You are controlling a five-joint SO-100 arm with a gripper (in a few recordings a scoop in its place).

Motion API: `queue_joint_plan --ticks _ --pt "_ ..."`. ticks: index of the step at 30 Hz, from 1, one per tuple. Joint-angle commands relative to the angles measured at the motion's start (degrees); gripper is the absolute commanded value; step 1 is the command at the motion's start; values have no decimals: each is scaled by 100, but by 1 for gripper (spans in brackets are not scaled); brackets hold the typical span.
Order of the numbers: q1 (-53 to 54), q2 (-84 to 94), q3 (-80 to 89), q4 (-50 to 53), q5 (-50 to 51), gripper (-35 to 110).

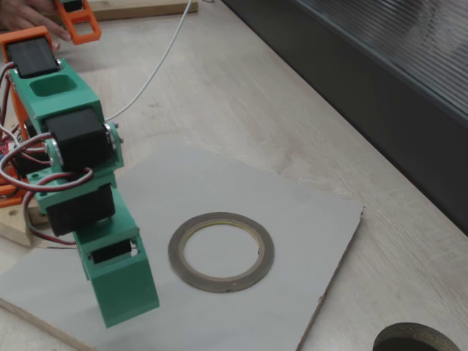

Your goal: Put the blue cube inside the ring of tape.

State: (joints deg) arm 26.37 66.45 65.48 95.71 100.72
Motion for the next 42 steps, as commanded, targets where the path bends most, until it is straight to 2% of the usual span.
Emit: queue_joint_plan --ticks 1,10,42 --pt "70 211 9 97 35 67" --pt "70 220 9 1160 18 68" --pt "53 114 -70 949 18 68"
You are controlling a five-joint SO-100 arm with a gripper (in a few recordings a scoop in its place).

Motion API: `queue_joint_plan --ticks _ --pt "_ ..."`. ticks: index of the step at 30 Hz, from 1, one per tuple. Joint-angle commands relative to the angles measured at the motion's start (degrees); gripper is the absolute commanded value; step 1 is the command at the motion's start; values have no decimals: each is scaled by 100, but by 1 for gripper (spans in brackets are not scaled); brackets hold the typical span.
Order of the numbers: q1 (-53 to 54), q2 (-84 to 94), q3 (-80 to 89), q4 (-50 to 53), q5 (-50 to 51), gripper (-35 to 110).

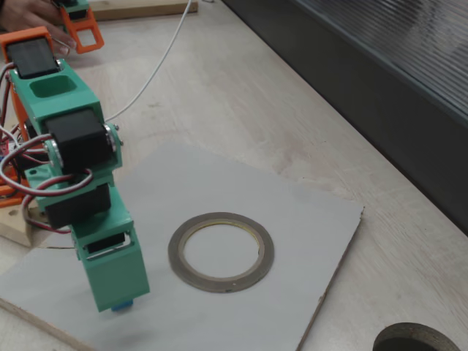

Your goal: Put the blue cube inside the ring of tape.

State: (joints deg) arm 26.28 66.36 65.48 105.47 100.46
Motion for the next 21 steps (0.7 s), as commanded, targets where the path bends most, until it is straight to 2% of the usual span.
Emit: queue_joint_plan --ticks 1,21 --pt "62 123 -70 -26 44 68" --pt "70 79 -9 -35 9 68"
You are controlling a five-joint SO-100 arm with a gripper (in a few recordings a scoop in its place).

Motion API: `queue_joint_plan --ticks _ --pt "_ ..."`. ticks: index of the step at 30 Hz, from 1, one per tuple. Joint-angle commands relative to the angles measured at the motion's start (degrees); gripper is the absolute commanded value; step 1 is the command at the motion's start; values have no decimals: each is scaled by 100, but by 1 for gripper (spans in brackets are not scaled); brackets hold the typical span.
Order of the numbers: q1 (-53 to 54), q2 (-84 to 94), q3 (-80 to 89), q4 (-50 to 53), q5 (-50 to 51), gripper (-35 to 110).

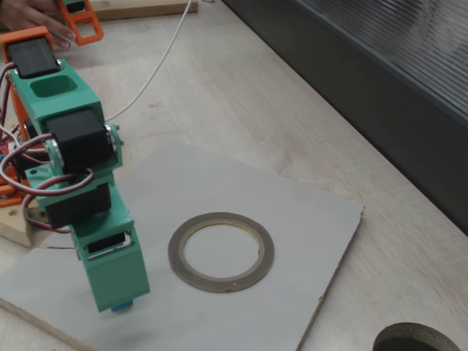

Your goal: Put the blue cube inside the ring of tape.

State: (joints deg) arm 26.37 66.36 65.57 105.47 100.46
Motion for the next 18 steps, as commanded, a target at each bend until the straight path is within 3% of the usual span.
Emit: queue_joint_plan --ticks 1,18 --pt "62 -26 -62 -35 9 68" --pt "44 -615 -79 -26 18 68"
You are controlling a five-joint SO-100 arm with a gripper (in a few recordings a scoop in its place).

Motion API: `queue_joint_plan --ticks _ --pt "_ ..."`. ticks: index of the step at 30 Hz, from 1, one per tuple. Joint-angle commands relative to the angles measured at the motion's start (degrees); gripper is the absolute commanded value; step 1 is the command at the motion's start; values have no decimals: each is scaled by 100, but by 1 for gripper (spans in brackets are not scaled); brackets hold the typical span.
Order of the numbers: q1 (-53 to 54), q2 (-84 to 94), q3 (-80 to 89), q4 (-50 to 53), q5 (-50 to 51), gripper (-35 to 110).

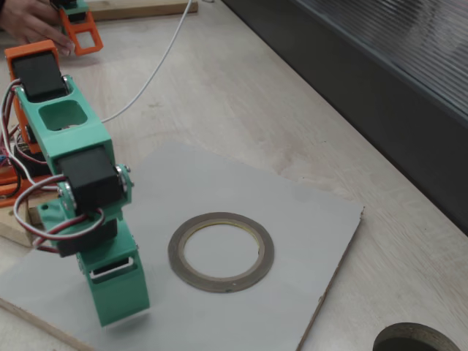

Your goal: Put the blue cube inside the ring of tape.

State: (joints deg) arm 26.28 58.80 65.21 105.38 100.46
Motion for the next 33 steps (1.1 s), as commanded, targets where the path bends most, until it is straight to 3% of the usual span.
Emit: queue_joint_plan --ticks 1,33 --pt "53 141 -44 -18 18 68" --pt "18 149 -26 -26 53 67"
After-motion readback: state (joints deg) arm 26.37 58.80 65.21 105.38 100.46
